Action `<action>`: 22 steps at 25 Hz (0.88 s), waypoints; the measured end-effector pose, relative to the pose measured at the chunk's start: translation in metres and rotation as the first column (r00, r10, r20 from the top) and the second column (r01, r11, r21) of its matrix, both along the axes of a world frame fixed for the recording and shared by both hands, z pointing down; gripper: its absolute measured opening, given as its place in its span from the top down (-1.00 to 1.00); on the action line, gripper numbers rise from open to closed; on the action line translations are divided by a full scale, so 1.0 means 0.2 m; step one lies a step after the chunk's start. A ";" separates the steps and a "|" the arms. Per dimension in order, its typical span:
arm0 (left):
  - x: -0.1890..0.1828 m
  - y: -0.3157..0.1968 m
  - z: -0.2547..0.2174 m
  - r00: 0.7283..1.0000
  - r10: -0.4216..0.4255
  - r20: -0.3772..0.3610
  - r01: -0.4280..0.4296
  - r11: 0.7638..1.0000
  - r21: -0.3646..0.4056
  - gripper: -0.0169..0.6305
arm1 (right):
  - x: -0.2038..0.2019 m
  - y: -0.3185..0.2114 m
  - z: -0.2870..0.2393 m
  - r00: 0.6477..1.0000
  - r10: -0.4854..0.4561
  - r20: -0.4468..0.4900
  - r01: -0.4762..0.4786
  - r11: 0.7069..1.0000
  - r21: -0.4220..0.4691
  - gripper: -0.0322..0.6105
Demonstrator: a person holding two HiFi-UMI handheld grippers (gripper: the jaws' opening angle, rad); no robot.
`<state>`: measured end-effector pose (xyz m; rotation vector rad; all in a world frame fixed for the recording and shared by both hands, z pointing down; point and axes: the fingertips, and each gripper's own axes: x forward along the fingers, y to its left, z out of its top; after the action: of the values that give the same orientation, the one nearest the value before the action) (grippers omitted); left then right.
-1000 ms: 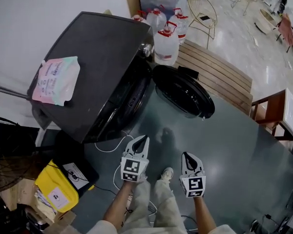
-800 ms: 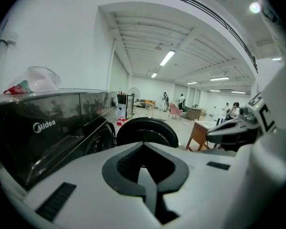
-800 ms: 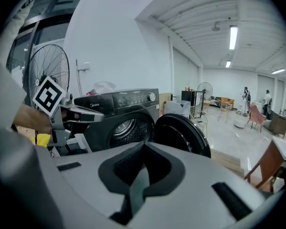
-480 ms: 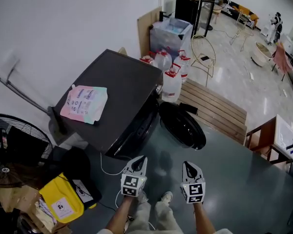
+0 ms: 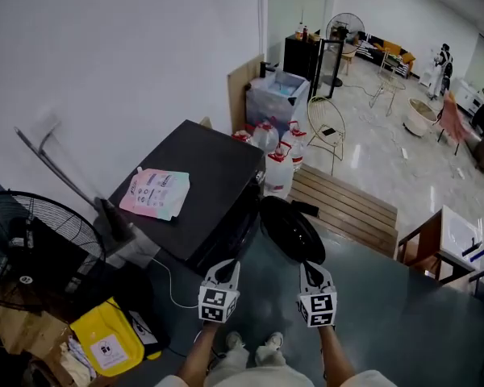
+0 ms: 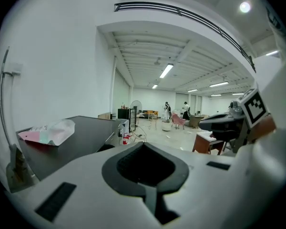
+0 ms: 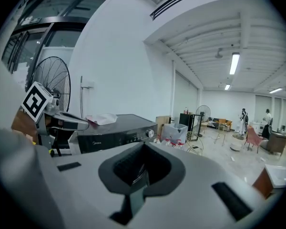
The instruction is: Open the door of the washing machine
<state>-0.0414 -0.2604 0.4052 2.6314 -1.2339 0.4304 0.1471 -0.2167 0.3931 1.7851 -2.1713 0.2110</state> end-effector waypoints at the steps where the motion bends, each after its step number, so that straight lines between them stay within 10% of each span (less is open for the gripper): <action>1: 0.00 0.01 -0.04 1.000 0.003 -0.002 -0.003 1.000 0.011 0.92 | 0.00 0.02 -0.04 1.000 0.004 -0.001 -0.004 1.000 0.011 0.90; 22: -0.12 0.32 -0.31 1.000 -0.008 -0.012 0.009 0.996 0.086 0.92 | 0.08 0.39 -0.24 0.998 0.066 -0.006 -0.066 0.996 0.055 0.90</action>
<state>-0.0656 -0.1960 0.3427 2.6946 -1.2880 0.3682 0.1634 -0.1382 0.3460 1.8866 -2.1345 0.1610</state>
